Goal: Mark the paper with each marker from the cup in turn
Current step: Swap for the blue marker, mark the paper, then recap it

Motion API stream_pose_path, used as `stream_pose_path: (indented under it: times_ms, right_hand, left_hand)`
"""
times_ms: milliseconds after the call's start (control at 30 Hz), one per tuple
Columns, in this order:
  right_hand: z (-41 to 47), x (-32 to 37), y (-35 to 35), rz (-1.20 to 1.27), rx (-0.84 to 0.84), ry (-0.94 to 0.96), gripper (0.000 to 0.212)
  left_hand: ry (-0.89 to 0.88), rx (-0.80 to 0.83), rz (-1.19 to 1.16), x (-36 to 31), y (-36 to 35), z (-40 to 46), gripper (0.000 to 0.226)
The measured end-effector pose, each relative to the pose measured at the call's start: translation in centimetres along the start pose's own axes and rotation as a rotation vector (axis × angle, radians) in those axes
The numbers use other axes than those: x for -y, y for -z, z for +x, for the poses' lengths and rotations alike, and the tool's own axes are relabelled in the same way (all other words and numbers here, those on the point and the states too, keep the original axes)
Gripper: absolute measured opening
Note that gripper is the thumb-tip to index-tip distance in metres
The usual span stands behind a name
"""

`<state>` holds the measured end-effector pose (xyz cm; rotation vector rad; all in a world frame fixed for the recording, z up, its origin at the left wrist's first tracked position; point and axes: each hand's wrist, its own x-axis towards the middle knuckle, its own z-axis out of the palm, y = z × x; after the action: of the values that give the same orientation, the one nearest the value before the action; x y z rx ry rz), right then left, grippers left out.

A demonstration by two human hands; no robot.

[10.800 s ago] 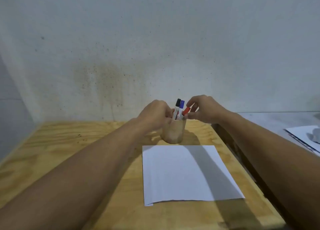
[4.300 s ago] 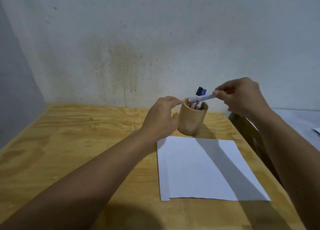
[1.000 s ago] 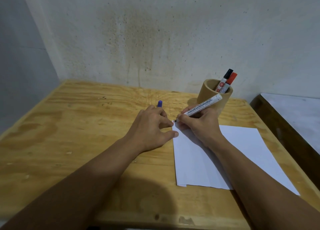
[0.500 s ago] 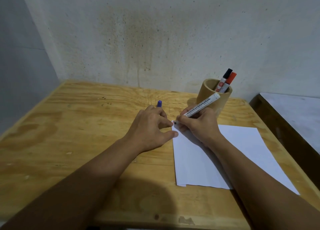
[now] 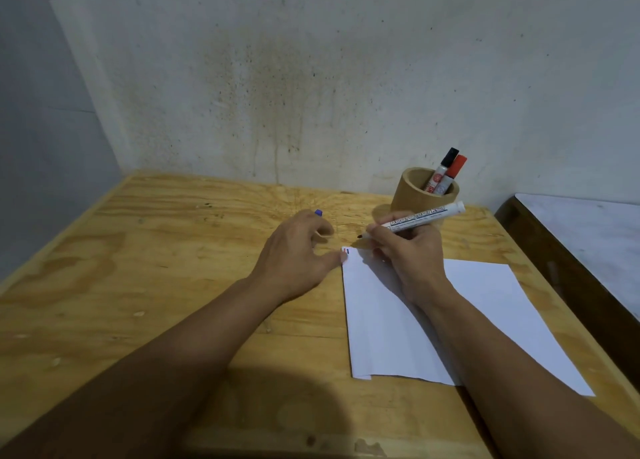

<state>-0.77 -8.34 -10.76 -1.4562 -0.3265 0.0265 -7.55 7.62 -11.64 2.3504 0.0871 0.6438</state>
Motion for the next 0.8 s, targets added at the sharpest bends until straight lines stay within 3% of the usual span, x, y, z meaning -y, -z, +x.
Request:
stream_pose_path:
  times_ms: [67, 167, 267, 333, 433, 533, 800]
  right_hand:
    - [0.2, -0.2, 0.1, 0.041, -0.015, -0.009, 0.013]
    - [0.1, -0.3, 0.1, 0.088, 0.014, -0.016, 0.014]
    - [-0.1, -0.2, 0.1, 0.271, 0.046, -0.064, 0.012]
    - [-0.2, -0.1, 0.0, 0.316, 0.028, -0.090, 0.011]
    - [0.0, -0.1, 0.2, 0.268, 0.006, -0.056, 0.008]
    - [0.2, 0.0, 0.3, 0.244, -0.002, -0.017, 0.020]
    - [0.1, 0.0, 0.1, 0.188, 0.022, 0.044, 0.011]
  left_hand:
    - [0.059, -0.054, -0.033, 0.1, 0.1, 1.2, 0.040]
    - [0.118, 0.030, 0.014, 0.8, -0.3, 3.2, 0.051]
    - [0.100, 0.019, 0.017, 1.4, -0.9, 4.0, 0.021]
    - [0.138, -0.048, -0.105, 1.6, -1.0, 3.9, 0.015]
    - [0.286, -0.074, -0.522, 1.7, -0.4, 3.9, 0.019]
    - [0.385, -0.056, -0.802, 1.6, 0.7, 3.8, 0.013]
    - [0.393, 0.067, -0.887, 1.5, 0.9, 3.3, 0.014]
